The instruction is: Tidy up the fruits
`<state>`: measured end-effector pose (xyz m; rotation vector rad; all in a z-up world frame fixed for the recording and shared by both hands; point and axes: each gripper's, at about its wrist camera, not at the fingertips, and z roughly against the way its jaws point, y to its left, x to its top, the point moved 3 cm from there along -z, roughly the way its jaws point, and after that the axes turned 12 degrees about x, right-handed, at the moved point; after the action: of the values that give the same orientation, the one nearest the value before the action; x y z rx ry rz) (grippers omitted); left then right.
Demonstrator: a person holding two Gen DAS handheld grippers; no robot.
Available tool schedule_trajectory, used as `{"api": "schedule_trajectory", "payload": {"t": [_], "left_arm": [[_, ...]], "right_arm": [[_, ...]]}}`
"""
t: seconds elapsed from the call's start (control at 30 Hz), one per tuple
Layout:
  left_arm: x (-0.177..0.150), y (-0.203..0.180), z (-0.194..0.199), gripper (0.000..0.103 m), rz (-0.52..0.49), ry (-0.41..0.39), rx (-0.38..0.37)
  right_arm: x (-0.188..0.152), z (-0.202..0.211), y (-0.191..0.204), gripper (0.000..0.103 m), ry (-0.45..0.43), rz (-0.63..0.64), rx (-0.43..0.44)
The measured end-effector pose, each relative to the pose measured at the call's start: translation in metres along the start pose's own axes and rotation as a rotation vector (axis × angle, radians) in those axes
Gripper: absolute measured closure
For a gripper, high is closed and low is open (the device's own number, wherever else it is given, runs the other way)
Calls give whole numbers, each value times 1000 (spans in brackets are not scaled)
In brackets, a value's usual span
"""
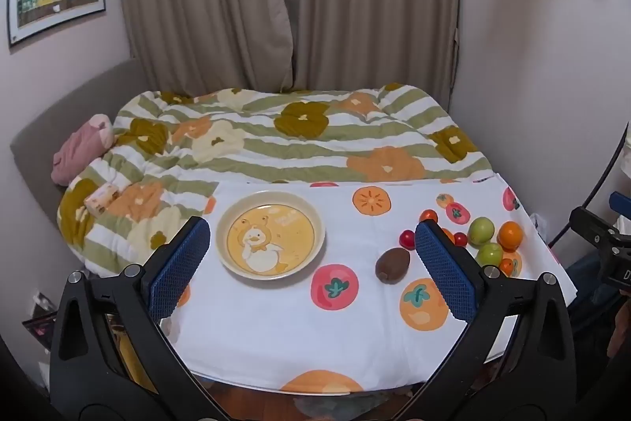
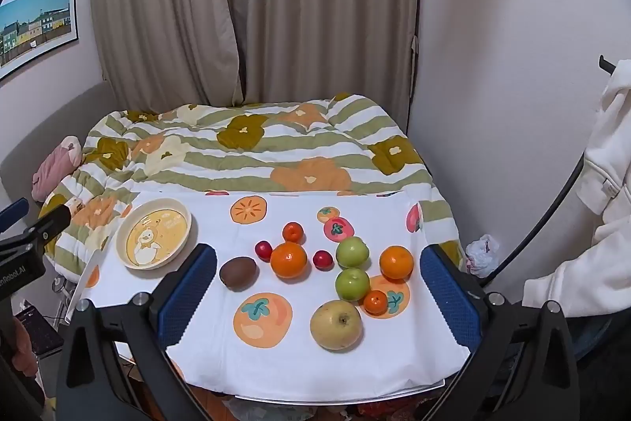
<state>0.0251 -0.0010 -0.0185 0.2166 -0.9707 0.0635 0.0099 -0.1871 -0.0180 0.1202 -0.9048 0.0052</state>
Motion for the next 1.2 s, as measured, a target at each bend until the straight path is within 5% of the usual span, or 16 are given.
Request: {"api": "schedule_trajectory", "payload": {"t": [1.2], "left_arm": [[2, -2, -10, 0, -25, 6, -9]], "right_arm": [[2, -6, -1, 0, -9, -13, 15]]}}
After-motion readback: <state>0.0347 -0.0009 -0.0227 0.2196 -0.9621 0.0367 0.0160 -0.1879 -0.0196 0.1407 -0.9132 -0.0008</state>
